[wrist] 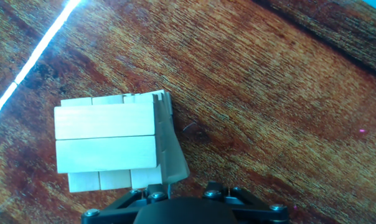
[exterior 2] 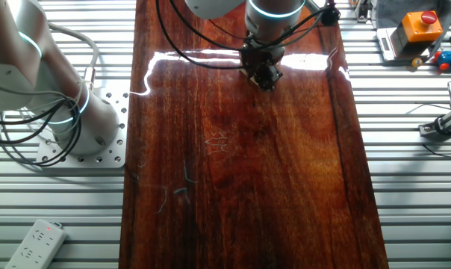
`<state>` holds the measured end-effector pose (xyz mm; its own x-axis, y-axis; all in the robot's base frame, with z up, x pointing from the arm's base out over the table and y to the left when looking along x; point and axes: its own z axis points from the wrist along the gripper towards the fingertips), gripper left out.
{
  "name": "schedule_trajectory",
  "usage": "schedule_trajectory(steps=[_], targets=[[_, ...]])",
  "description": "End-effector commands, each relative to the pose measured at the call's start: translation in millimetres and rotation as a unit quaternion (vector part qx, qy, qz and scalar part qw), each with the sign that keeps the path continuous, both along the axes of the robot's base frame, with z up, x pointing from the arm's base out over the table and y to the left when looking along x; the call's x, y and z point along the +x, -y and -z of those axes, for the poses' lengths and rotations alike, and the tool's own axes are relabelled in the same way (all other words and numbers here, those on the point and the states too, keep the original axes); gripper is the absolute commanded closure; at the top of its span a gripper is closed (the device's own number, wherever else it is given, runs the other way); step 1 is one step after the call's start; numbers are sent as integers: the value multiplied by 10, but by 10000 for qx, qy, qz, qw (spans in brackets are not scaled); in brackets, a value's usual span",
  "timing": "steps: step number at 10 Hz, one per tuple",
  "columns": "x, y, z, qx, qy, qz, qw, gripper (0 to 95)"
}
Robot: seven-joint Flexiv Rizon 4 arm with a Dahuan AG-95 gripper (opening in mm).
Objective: Play Jenga
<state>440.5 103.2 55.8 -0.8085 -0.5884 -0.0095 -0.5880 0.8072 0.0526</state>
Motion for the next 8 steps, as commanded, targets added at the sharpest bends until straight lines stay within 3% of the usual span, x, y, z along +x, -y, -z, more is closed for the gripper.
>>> schedule_trajectory(steps=[1,8], targets=[[18,13,-5,-1,-4,-18,10000,570],[34,57,-20,-3,55,-104,9999,570]])
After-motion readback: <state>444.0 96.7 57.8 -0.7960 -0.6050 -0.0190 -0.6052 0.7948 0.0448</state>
